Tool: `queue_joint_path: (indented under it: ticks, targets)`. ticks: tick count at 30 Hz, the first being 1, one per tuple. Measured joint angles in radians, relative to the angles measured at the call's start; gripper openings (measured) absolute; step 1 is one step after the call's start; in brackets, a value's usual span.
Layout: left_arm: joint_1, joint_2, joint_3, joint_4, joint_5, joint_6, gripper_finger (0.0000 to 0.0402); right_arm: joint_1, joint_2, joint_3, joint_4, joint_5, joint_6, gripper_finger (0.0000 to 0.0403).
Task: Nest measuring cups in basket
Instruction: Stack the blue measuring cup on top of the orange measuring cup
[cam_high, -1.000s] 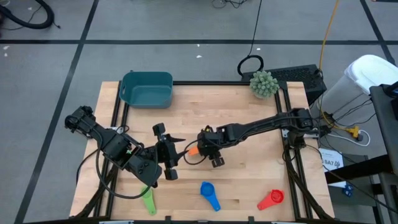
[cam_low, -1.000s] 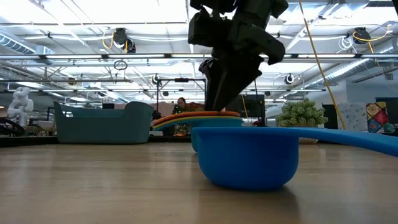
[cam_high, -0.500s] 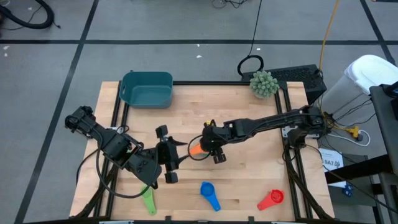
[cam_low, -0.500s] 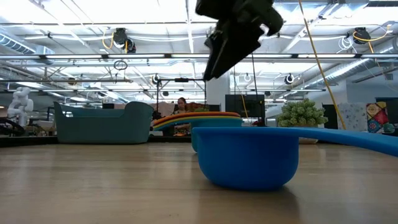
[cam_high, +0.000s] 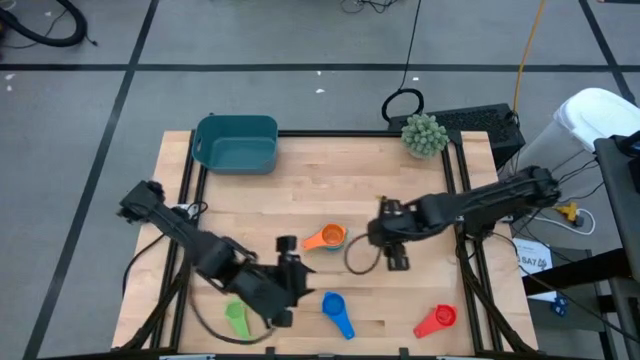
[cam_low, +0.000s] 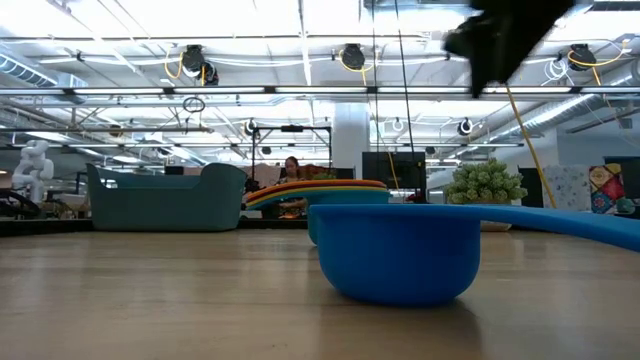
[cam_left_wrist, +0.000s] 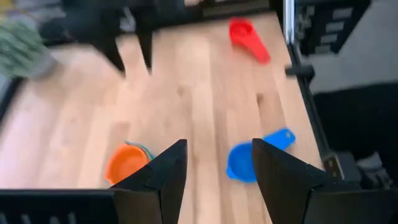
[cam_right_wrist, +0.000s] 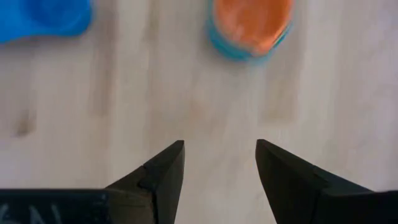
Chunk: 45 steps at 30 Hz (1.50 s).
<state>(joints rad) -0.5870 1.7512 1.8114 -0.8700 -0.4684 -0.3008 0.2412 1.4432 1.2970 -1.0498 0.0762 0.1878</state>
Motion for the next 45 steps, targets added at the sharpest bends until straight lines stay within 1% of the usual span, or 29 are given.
queue_joint_path:
  ticks: [3, 6, 8, 11, 16, 21, 26, 31, 33, 39, 45]
  targets:
    - [0.015, 0.055, -0.001, 0.003, 0.035, -0.033, 0.0182, 0.031, -0.096, -0.087, 0.009, 0.006, 0.107, 0.0189]
    - [0.025, 0.103, -0.001, 0.006, 0.076, -0.021, 0.0182, 0.065, -0.190, -0.180, 0.058, 0.007, 0.201, 0.0189]
    - [0.024, 0.128, -0.001, 0.006, 0.100, 0.037, 0.0182, 0.088, -0.247, -0.243, 0.096, 0.008, 0.252, 0.0189]
    - [0.021, 0.150, -0.001, 0.004, 0.150, 0.173, 0.0182, 0.118, -0.305, -0.325, 0.160, 0.007, 0.305, 0.0188]
    - [0.032, 0.187, -0.001, 0.008, 0.267, 0.298, 0.0182, 0.165, -0.338, -0.410, 0.240, 0.026, 0.375, 0.0188]
    - [0.061, 0.239, 0.009, 0.010, 0.285, 0.323, 0.0182, 0.208, -0.337, -0.434, 0.260, 0.058, 0.425, 0.0188]
    - [0.075, 0.282, 0.012, 0.009, 0.303, 0.360, 0.0182, 0.219, -0.338, -0.434, 0.252, 0.056, 0.447, 0.0188]
    - [0.073, 0.348, 0.012, -0.072, 0.307, 0.444, 0.0182, 0.219, -0.338, -0.434, 0.255, 0.055, 0.455, 0.0188]
    - [0.078, 0.367, 0.012, -0.077, 0.307, 0.458, 0.0182, 0.219, -0.338, -0.434, 0.258, 0.055, 0.460, 0.0188]
    - [0.101, 0.374, 0.012, -0.009, 0.307, 0.476, 0.0182, 0.219, -0.338, -0.434, 0.268, 0.055, 0.471, 0.0188]
    - [0.100, 0.389, 0.012, -0.019, 0.316, 0.545, 0.0181, 0.219, -0.338, -0.434, 0.269, 0.054, 0.475, 0.0188]
